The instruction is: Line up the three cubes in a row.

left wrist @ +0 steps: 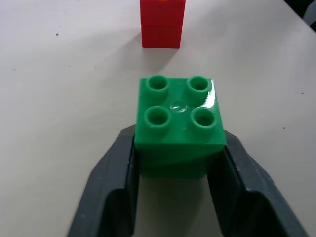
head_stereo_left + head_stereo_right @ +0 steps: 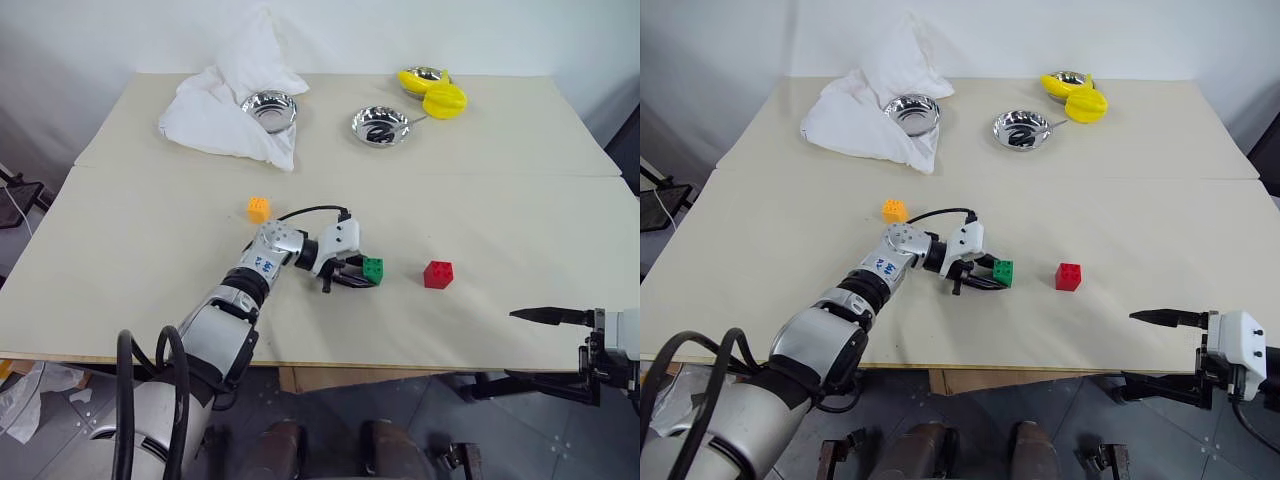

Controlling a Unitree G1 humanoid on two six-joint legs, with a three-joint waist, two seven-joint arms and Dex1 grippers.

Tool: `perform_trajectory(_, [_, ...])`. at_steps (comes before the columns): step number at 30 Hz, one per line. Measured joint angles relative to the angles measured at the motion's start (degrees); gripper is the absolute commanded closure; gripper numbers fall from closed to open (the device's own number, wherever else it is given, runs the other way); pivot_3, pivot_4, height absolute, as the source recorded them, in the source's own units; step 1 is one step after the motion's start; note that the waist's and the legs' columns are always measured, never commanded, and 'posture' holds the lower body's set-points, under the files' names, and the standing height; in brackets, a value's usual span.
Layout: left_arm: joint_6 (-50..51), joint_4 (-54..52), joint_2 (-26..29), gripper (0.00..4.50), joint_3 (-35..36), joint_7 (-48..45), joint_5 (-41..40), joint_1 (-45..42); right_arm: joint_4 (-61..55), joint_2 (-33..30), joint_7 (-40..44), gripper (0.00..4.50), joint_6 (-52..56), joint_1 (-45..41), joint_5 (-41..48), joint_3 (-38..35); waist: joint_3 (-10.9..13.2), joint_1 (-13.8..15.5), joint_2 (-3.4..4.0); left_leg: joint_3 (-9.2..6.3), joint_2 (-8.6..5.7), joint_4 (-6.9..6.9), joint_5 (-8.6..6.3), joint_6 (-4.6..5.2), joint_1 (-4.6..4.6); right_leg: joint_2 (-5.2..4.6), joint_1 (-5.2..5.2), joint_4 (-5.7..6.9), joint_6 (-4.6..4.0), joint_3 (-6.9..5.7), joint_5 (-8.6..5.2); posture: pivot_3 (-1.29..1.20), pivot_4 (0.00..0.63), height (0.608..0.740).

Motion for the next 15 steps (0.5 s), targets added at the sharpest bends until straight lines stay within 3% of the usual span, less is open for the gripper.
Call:
perform_trajectory(5, [-0.90,0.36,-0.02,0.17,0.93,2.43,0.50,0.00,-0.10,0.61,-0.29,0.00,0.00,-0.69,-0.33,0.77,0.00,-0.02,0.00,0.00,0.00,0.00,0.00,0.00,0.00,0.00,-0.01,0.02,0.00,0.00,0.00,0.00,0.150,0.740])
perform_trajectory(6, [-1.49,0.45,0.15,0.03,1.07,2.98,0.63,0.00,-0.11,0.86,-0.45,0.00,0.00,-1.06,-0.40,1.14,0.00,-0.03,0.00,0.00,0.00,0.01,0.00,0.00,0.00,0.00,-0.01,0.02,0.00,0.01,0.00,0.00,0.150,0.740])
perform_trajectory(11, [-3.29,0.10,2.33,0.03,2.73,0.44,0.03,0.26,-0.11,1.20,-0.99,0.00,-0.01,-2.27,-0.57,2.31,-0.01,-0.08,0.01,0.01,0.00,0.01,0.00,0.00,0.00,0.00,-0.04,0.06,0.00,0.00,0.00,0.00,0.150,0.740])
perform_trajectory(15, [-4.69,-5.90,6.03,0.03,5.43,-6.34,-3.65,5.23,-0.05,1.42,-1.53,0.00,0.13,-5.09,-0.58,4.24,-0.03,-0.60,0.05,0.01,0.04,0.01,0.00,-0.01,0.03,-0.05,-0.05,0.14,0.00,0.03,0.00,0.00,0.150,0.740])
